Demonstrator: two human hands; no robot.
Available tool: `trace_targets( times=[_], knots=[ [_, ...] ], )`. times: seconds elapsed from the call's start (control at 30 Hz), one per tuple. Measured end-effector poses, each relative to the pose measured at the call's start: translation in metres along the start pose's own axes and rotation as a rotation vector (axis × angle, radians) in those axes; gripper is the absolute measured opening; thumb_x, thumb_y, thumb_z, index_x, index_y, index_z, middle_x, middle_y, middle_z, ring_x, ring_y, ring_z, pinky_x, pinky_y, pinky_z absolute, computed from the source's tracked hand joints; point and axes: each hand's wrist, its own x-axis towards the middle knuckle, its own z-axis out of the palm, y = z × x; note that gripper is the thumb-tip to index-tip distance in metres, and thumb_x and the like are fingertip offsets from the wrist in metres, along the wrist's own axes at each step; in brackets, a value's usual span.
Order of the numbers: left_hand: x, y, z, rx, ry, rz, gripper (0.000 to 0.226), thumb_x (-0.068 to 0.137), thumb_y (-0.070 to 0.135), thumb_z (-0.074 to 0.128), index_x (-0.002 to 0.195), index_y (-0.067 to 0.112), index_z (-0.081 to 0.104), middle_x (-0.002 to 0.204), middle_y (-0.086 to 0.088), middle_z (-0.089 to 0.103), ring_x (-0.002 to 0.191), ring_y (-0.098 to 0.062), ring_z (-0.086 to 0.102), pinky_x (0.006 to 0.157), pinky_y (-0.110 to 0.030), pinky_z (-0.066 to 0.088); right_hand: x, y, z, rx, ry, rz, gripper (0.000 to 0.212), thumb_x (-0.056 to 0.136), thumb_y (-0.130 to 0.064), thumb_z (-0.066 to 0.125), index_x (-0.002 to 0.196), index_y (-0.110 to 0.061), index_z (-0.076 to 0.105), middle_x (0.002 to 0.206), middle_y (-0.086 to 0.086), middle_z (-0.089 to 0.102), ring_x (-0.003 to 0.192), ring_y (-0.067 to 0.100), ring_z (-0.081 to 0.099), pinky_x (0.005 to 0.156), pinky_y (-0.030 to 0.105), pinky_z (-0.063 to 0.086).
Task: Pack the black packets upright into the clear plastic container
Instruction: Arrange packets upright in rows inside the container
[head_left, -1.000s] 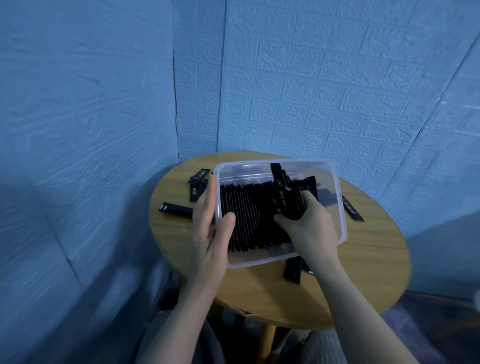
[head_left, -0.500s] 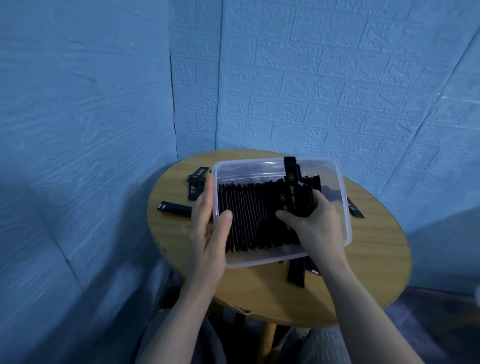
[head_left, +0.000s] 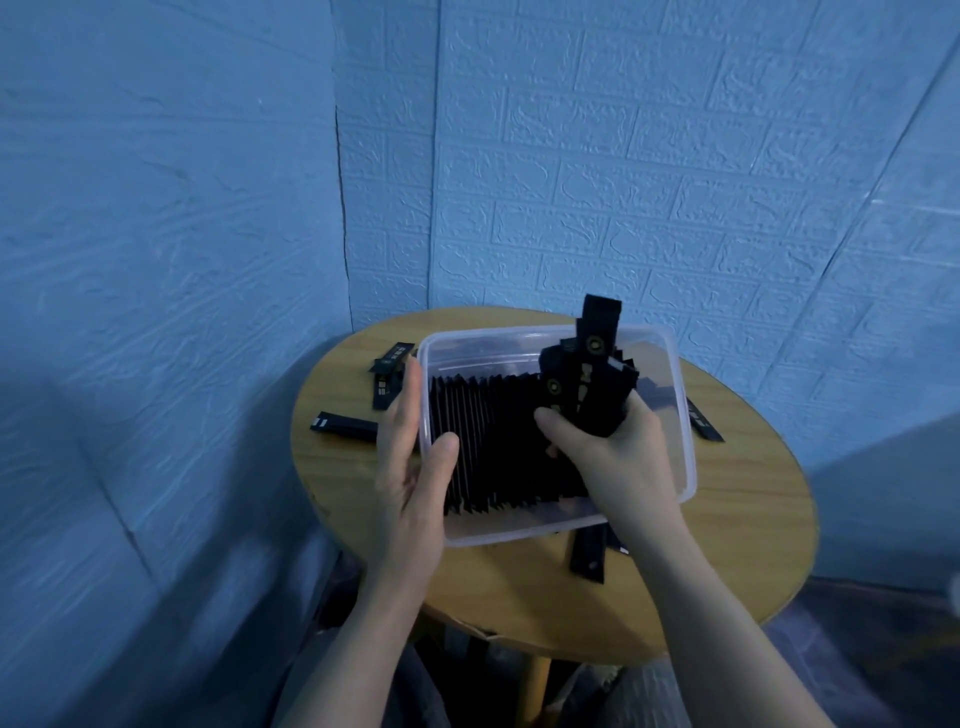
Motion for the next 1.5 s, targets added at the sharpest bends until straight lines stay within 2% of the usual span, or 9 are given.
trace_targets(
  times=[0.3, 0.47, 0.63, 0.83, 0.93, 1.0, 1.17, 1.3, 1.5],
  knots=[
    [0.001, -0.001, 0.000, -0.071, 0.001, -0.057, 0.058, 0.092, 0.017, 0.049, 0.144, 0.038, 0.032, 0.140, 0.042, 0.038, 0.141, 0.007, 0.027, 0.111, -0.013, 0.025, -0.009, -0.011, 0.047, 0.090, -0.118, 0.002, 0.008, 0.079, -0.019, 0.073, 0.084, -0.022, 0.067, 0.080, -0.001, 0.072, 0.079, 0.019, 0.068, 0.076, 0.048, 0.056],
    [0.001, 0.000, -0.001, -0.028, -0.019, -0.008, 0.062, 0.088, 0.025, 0.051, 0.146, 0.033, 0.030, 0.144, 0.037, 0.036, 0.142, 0.004, 0.026, 0.109, -0.010, 0.025, -0.015, -0.009, 0.049, -0.074, -0.095, -0.036, 0.010, 0.080, -0.032, 0.072, 0.087, -0.027, 0.066, 0.076, -0.010, 0.070, 0.073, 0.008, 0.067, 0.069, 0.040, 0.057],
    [-0.001, 0.001, -0.001, -0.005, -0.058, -0.039, 0.082, 0.078, -0.001, 0.046, 0.147, 0.037, 0.027, 0.147, 0.030, 0.035, 0.141, 0.003, 0.029, 0.109, -0.015, 0.029, -0.012, -0.013, 0.051, 0.213, -0.032, 0.013, 0.012, 0.082, -0.015, 0.073, 0.093, -0.017, 0.069, 0.082, -0.008, 0.073, 0.078, 0.002, 0.068, 0.069, 0.024, 0.054],
    [-0.001, -0.001, -0.002, -0.007, -0.042, -0.086, 0.088, 0.075, -0.002, 0.047, 0.148, 0.043, 0.026, 0.153, 0.023, 0.033, 0.144, -0.003, 0.028, 0.117, -0.035, 0.027, -0.016, -0.003, 0.048, 0.113, -0.146, 0.047, 0.009, 0.081, -0.019, 0.072, 0.084, -0.026, 0.067, 0.081, -0.009, 0.073, 0.080, 0.010, 0.069, 0.078, 0.047, 0.058],
    [-0.002, 0.001, 0.000, 0.020, -0.070, -0.073, 0.090, 0.072, -0.005, 0.047, 0.148, 0.037, 0.024, 0.149, 0.024, 0.034, 0.142, 0.002, 0.028, 0.110, -0.015, 0.030, -0.017, 0.000, 0.043, 0.023, -0.145, 0.040, 0.012, 0.075, -0.035, 0.070, 0.084, -0.028, 0.067, 0.080, -0.010, 0.072, 0.079, 0.013, 0.069, 0.074, 0.049, 0.058],
    [-0.002, -0.001, 0.000, 0.032, -0.082, -0.068, 0.092, 0.072, -0.006, 0.048, 0.148, 0.038, 0.023, 0.147, 0.028, 0.034, 0.141, 0.005, 0.028, 0.107, -0.010, 0.030, -0.017, 0.001, 0.040, -0.001, -0.149, 0.029, 0.011, 0.075, -0.036, 0.070, 0.082, -0.029, 0.066, 0.078, -0.011, 0.072, 0.077, 0.012, 0.069, 0.073, 0.047, 0.058],
    [-0.002, -0.002, 0.001, 0.107, -0.098, -0.030, 0.096, 0.077, 0.001, 0.055, 0.150, 0.050, 0.016, 0.148, 0.029, 0.030, 0.144, -0.002, 0.027, 0.116, -0.027, 0.027, -0.015, 0.000, 0.040, 0.008, -0.158, 0.008, 0.010, 0.081, -0.023, 0.073, 0.078, -0.028, 0.065, 0.074, -0.015, 0.070, 0.073, 0.001, 0.066, 0.068, 0.031, 0.057],
    [-0.003, 0.001, 0.001, 0.189, -0.101, 0.023, 0.092, 0.086, 0.008, 0.055, 0.147, 0.057, 0.007, 0.157, 0.010, 0.023, 0.147, -0.007, 0.020, 0.121, -0.041, 0.021, -0.016, 0.003, 0.041, 0.146, -0.146, 0.066, 0.008, 0.082, -0.017, 0.074, 0.086, -0.020, 0.069, 0.077, -0.010, 0.072, 0.074, 0.002, 0.068, 0.064, 0.021, 0.054],
    [-0.001, -0.001, 0.001, 0.204, -0.094, 0.052, 0.076, 0.095, 0.023, 0.050, 0.149, 0.055, 0.008, 0.155, 0.023, 0.021, 0.147, -0.004, 0.019, 0.118, -0.021, 0.017, -0.017, 0.001, 0.037, 0.326, -0.165, 0.100, 0.010, 0.084, -0.007, 0.072, 0.093, -0.008, 0.070, 0.083, -0.001, 0.074, 0.079, 0.008, 0.070, 0.065, 0.017, 0.054]
  ],
)
